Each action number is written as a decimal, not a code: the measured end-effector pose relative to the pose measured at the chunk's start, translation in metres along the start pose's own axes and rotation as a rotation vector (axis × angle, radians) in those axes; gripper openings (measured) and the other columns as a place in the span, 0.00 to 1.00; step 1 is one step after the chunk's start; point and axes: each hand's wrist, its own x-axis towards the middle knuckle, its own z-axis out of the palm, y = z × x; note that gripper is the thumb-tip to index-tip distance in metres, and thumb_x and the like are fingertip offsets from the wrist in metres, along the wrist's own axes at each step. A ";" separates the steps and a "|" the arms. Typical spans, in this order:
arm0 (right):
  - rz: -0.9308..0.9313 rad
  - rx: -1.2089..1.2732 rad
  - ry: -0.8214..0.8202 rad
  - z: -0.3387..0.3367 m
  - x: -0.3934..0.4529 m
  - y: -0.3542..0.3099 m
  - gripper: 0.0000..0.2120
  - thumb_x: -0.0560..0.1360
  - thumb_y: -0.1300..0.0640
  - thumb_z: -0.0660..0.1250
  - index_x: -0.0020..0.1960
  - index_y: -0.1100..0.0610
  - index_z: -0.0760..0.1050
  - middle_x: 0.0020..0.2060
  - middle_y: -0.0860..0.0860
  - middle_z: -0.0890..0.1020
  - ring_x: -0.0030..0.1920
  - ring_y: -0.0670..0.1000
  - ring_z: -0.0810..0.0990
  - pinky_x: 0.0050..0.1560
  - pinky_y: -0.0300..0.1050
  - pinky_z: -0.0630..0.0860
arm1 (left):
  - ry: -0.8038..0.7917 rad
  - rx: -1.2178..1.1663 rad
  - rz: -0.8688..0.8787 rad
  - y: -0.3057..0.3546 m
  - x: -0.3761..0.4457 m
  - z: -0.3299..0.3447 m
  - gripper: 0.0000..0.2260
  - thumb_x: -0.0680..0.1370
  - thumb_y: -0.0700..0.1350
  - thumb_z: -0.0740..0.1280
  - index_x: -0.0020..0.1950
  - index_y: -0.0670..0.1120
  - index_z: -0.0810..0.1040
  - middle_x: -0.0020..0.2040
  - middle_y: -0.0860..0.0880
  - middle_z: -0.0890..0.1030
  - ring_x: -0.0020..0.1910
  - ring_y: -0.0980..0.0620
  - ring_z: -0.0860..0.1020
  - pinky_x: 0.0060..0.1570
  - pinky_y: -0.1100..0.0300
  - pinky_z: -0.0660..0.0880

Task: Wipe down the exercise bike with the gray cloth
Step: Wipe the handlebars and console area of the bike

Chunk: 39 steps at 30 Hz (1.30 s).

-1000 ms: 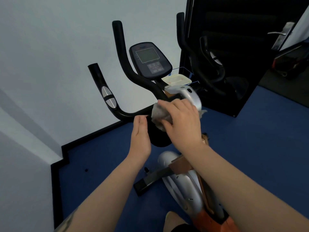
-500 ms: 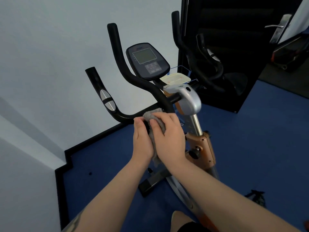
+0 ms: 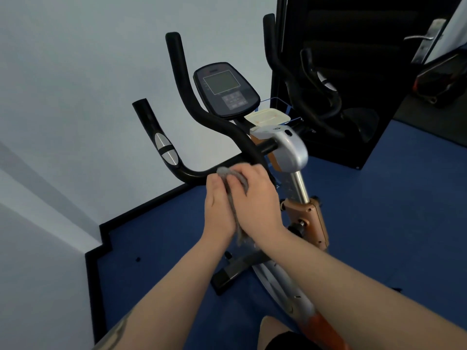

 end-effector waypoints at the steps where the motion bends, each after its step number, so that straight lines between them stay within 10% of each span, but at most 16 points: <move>1: -0.009 -0.034 0.014 0.003 0.006 -0.004 0.07 0.80 0.50 0.62 0.54 0.48 0.77 0.49 0.43 0.74 0.45 0.42 0.77 0.46 0.40 0.76 | -0.009 -0.032 -0.031 0.001 0.000 0.000 0.16 0.85 0.51 0.51 0.48 0.44 0.72 0.45 0.44 0.74 0.45 0.48 0.73 0.49 0.50 0.71; 7: -0.127 -0.083 -0.012 -0.014 -0.023 0.009 0.11 0.80 0.54 0.63 0.60 0.53 0.77 0.53 0.45 0.75 0.48 0.44 0.78 0.49 0.47 0.78 | -0.048 0.123 0.096 -0.002 -0.002 -0.008 0.16 0.86 0.49 0.50 0.53 0.42 0.74 0.45 0.49 0.77 0.44 0.59 0.75 0.48 0.63 0.74; 11: -0.163 -0.069 0.077 -0.049 -0.009 0.003 0.05 0.79 0.54 0.65 0.54 0.49 0.77 0.50 0.42 0.74 0.50 0.34 0.74 0.50 0.27 0.72 | -0.035 0.158 0.162 -0.004 -0.001 -0.007 0.16 0.86 0.47 0.51 0.55 0.39 0.75 0.44 0.53 0.76 0.40 0.65 0.73 0.43 0.72 0.71; 15: -0.088 -0.065 0.274 -0.073 0.023 0.002 0.08 0.79 0.50 0.64 0.56 0.49 0.77 0.53 0.43 0.73 0.48 0.38 0.73 0.45 0.29 0.68 | -0.052 0.261 0.159 -0.002 0.004 -0.011 0.13 0.85 0.48 0.53 0.52 0.43 0.74 0.41 0.52 0.74 0.38 0.60 0.71 0.42 0.62 0.70; 21: 0.058 -0.062 -0.012 -0.033 0.035 0.013 0.11 0.81 0.46 0.58 0.53 0.49 0.75 0.46 0.50 0.79 0.49 0.52 0.78 0.51 0.53 0.75 | -0.071 0.417 0.029 0.009 0.033 -0.011 0.10 0.83 0.48 0.57 0.43 0.49 0.71 0.38 0.50 0.75 0.39 0.49 0.73 0.41 0.52 0.69; 27: 0.107 0.024 0.100 -0.027 0.005 0.036 0.14 0.81 0.41 0.54 0.46 0.49 0.70 0.35 0.46 0.77 0.36 0.44 0.77 0.37 0.44 0.72 | 0.008 0.424 0.080 0.003 0.026 -0.006 0.11 0.84 0.49 0.54 0.45 0.48 0.72 0.38 0.51 0.74 0.38 0.52 0.72 0.39 0.54 0.68; 39: 0.166 0.168 0.235 -0.003 -0.016 0.034 0.10 0.82 0.44 0.50 0.54 0.48 0.65 0.42 0.45 0.78 0.41 0.42 0.79 0.40 0.49 0.77 | 0.007 0.414 0.118 0.002 0.023 -0.007 0.12 0.84 0.47 0.54 0.45 0.47 0.72 0.36 0.52 0.73 0.34 0.56 0.71 0.34 0.58 0.65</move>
